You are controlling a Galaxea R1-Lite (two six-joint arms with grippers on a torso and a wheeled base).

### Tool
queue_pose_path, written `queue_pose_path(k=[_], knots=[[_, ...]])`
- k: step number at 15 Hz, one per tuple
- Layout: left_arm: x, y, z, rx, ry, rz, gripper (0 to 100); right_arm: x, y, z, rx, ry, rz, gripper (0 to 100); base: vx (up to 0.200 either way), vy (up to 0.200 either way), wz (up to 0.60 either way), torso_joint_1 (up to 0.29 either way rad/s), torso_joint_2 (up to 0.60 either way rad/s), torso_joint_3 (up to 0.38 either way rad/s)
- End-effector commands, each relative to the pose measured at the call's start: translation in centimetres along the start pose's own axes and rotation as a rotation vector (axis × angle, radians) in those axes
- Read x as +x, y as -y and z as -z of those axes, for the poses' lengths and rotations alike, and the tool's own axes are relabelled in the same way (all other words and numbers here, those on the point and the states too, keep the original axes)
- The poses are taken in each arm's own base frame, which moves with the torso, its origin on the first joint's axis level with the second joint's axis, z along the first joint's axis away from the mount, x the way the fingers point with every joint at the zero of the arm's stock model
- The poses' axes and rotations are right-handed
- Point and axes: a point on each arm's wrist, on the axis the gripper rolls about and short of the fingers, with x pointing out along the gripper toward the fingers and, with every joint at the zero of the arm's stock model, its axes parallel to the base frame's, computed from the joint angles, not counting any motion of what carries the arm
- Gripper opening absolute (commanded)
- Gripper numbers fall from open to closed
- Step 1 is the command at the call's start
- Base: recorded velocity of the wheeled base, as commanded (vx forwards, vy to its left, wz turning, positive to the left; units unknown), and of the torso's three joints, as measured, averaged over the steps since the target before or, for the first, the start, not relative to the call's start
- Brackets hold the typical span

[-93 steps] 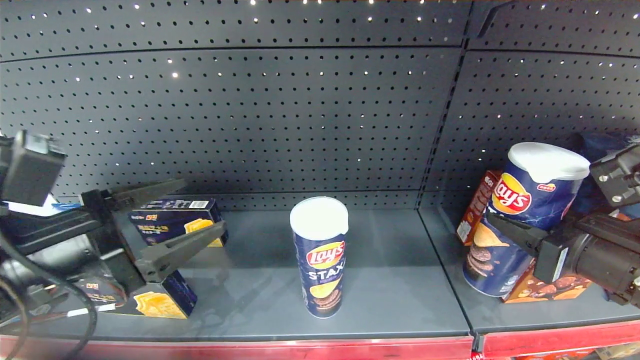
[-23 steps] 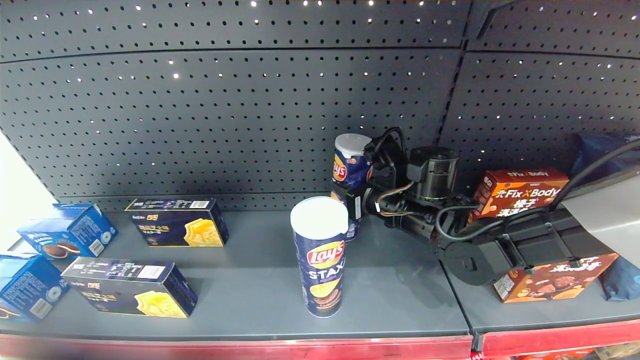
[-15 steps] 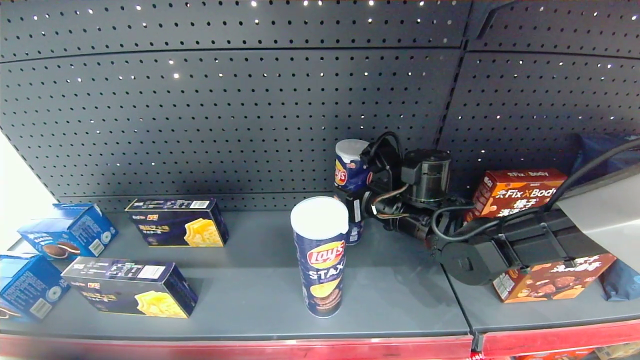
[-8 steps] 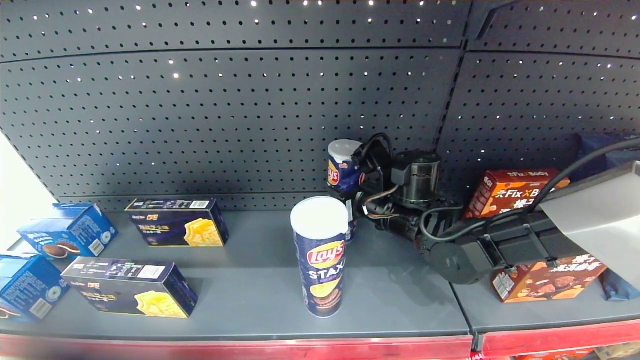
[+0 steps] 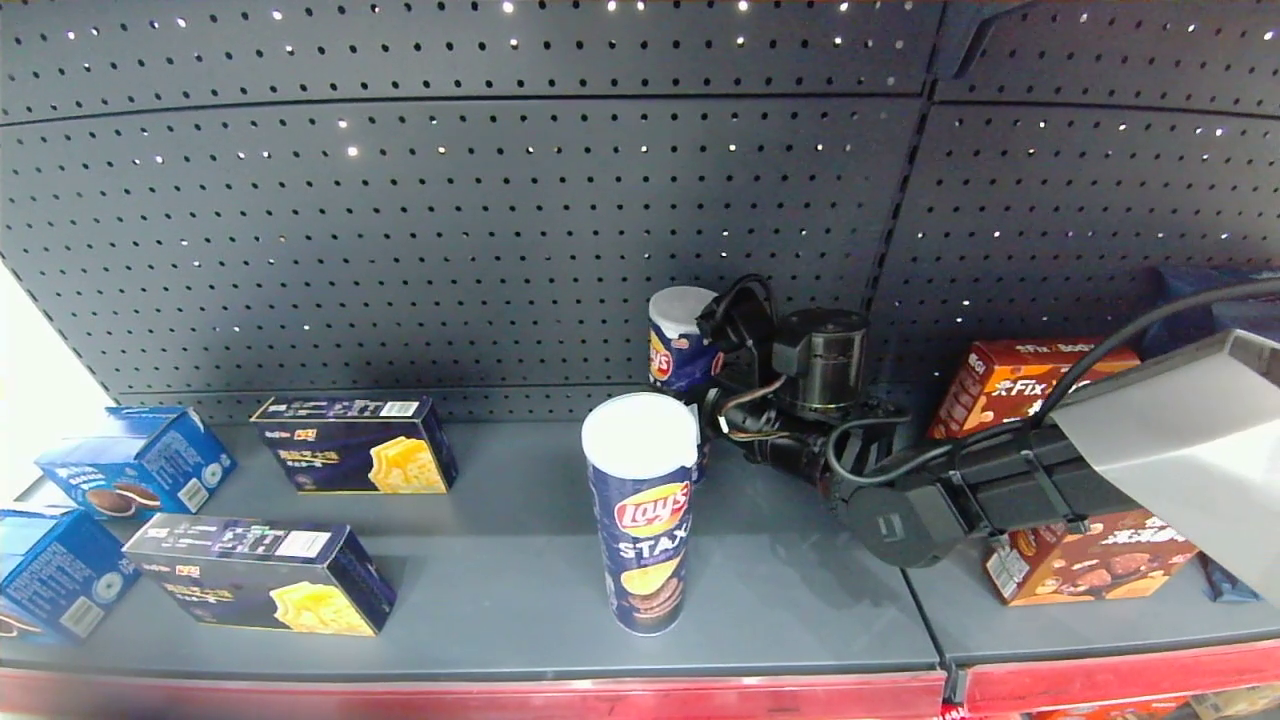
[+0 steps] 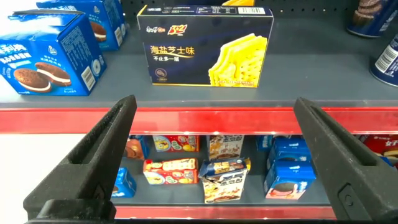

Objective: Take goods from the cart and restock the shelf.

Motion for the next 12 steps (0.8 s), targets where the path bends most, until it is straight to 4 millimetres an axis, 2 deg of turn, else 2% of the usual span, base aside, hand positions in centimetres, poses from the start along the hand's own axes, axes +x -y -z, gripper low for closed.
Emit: queue_pose_path(k=[1, 3, 7, 12], knots=[[0.0, 0.0, 0.0, 0.000, -0.001, -0.001, 100, -0.1, -0.2, 0.3, -0.001, -0.013, -0.005, 100, 0.000, 0.000, 0.00, 0.000, 0.00, 0.000], [0.0, 0.0, 0.0, -0.001, -0.001, -0.001, 100, -0.6, -0.3, 0.3, -0.002, -0.021, -0.008, 100, 0.000, 0.000, 0.00, 0.000, 0.00, 0.000], [0.0, 0.0, 0.0, -0.001, -0.001, -0.001, 100, -3.6, -0.6, 0.3, -0.007, -0.061, -0.017, 100, 0.000, 0.000, 0.00, 0.000, 0.00, 0.000], [0.0, 0.0, 0.0, -0.001, -0.001, -0.001, 100, -5.9, -0.2, 1.0, -0.014, -0.117, 0.035, 100, 0.000, 0.000, 0.00, 0.000, 0.00, 0.000]])
